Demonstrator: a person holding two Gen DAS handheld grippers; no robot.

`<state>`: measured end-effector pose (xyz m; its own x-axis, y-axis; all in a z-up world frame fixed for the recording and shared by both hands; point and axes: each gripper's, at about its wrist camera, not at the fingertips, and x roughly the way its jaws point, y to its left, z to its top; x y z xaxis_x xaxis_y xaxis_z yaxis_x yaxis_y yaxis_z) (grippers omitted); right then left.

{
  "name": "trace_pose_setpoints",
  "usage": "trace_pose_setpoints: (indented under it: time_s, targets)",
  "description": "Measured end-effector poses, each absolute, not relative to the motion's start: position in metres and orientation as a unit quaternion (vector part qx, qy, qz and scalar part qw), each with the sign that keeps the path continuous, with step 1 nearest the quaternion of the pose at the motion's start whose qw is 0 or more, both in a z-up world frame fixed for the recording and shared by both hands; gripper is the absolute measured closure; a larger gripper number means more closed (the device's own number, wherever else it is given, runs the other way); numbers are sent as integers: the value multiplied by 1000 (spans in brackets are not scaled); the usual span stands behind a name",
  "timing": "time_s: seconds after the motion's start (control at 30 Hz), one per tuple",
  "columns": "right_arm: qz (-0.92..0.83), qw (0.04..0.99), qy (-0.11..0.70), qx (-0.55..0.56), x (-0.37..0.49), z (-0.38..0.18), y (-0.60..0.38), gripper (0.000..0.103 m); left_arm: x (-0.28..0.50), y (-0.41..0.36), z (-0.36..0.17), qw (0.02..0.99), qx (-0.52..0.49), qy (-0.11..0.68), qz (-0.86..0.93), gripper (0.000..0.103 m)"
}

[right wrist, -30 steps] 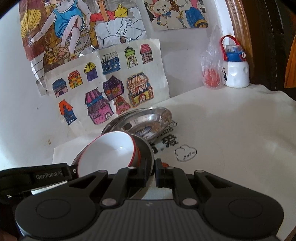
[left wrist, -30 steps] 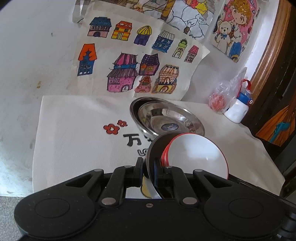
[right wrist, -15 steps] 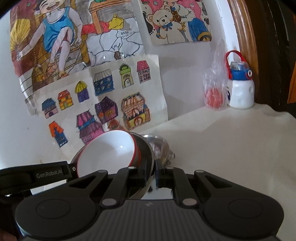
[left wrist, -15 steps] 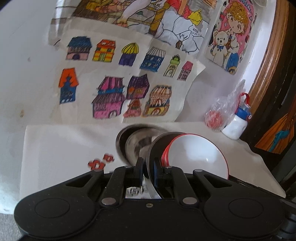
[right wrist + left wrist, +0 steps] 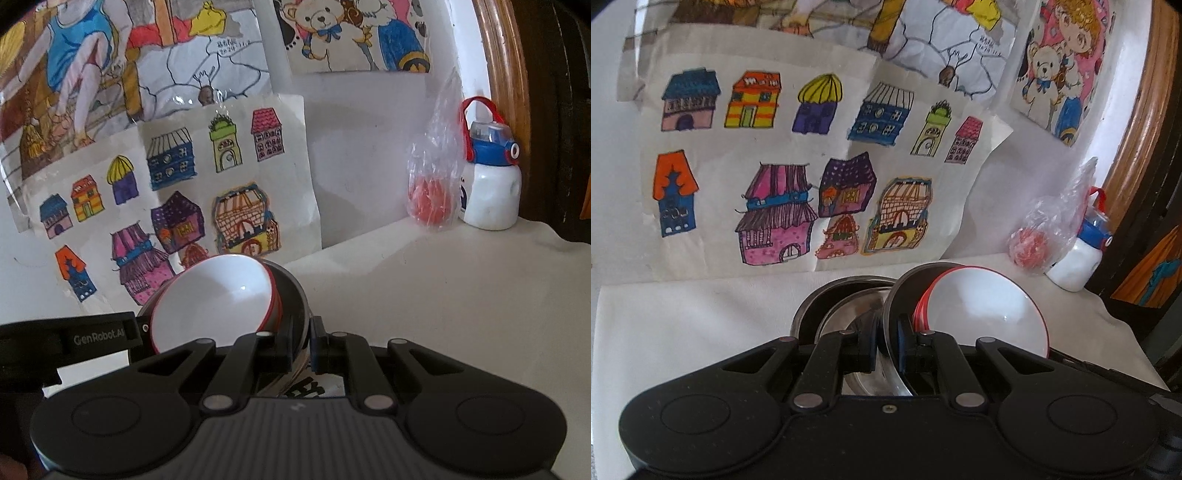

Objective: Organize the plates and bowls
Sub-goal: 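Lift the nested bowls with both grippers and carry them over the plate stack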

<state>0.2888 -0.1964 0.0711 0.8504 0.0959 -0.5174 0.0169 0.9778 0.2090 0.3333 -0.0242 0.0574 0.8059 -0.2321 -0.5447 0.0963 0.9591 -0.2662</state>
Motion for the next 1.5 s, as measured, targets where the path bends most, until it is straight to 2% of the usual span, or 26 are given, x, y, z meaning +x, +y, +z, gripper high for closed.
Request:
trace_pose_setpoints:
  time_s: [1.5]
  targets:
    - [49,950,298,85,325,56,-174,93,360,-10,36,940,-110,319,-53,95]
